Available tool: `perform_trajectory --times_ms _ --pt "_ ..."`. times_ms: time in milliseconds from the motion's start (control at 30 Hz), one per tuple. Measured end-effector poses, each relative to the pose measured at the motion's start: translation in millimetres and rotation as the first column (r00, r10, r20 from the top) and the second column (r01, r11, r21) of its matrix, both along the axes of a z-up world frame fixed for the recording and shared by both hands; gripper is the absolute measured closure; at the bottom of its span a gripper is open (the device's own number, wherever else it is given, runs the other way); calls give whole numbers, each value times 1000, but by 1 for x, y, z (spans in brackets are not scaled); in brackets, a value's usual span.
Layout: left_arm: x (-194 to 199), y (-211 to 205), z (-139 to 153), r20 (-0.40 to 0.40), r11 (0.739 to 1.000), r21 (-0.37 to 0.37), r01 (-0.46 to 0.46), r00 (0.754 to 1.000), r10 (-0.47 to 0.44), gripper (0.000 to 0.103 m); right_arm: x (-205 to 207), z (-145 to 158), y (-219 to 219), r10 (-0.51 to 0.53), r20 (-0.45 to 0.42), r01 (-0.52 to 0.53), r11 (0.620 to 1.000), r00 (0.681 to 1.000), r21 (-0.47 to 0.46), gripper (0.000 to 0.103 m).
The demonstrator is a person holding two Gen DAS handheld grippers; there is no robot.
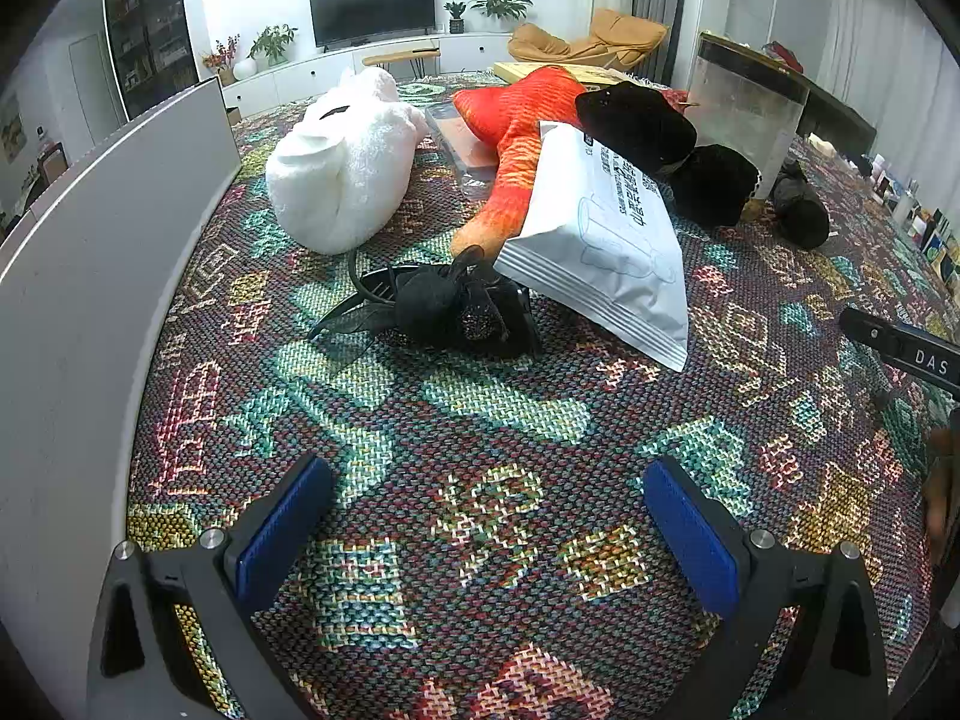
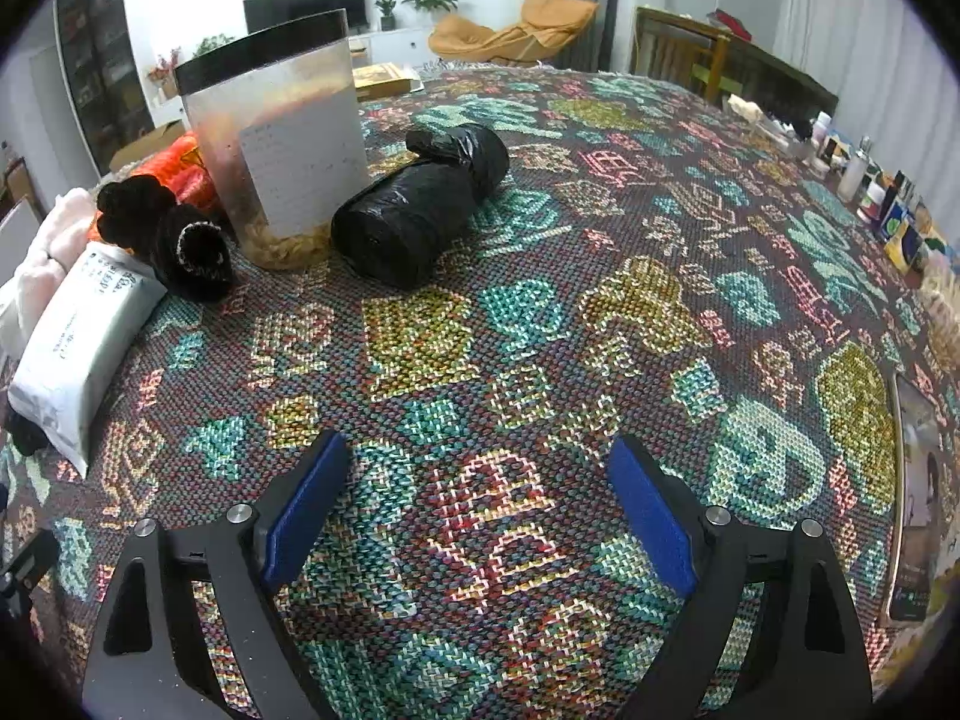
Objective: Organize soft objects
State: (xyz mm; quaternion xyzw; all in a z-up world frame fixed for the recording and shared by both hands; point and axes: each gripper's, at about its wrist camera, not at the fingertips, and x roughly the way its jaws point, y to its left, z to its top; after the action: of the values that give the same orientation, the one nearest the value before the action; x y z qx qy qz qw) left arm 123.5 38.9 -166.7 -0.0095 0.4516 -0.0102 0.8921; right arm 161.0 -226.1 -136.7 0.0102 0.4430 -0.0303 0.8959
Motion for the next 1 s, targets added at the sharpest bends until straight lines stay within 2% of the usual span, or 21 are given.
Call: perform_trajectory --times_ms 1000 --pt "4 4 0 1 1000 -1 -4 1000 4 0 0 -1 0 1 -2 -1 1000 1000 0 10"
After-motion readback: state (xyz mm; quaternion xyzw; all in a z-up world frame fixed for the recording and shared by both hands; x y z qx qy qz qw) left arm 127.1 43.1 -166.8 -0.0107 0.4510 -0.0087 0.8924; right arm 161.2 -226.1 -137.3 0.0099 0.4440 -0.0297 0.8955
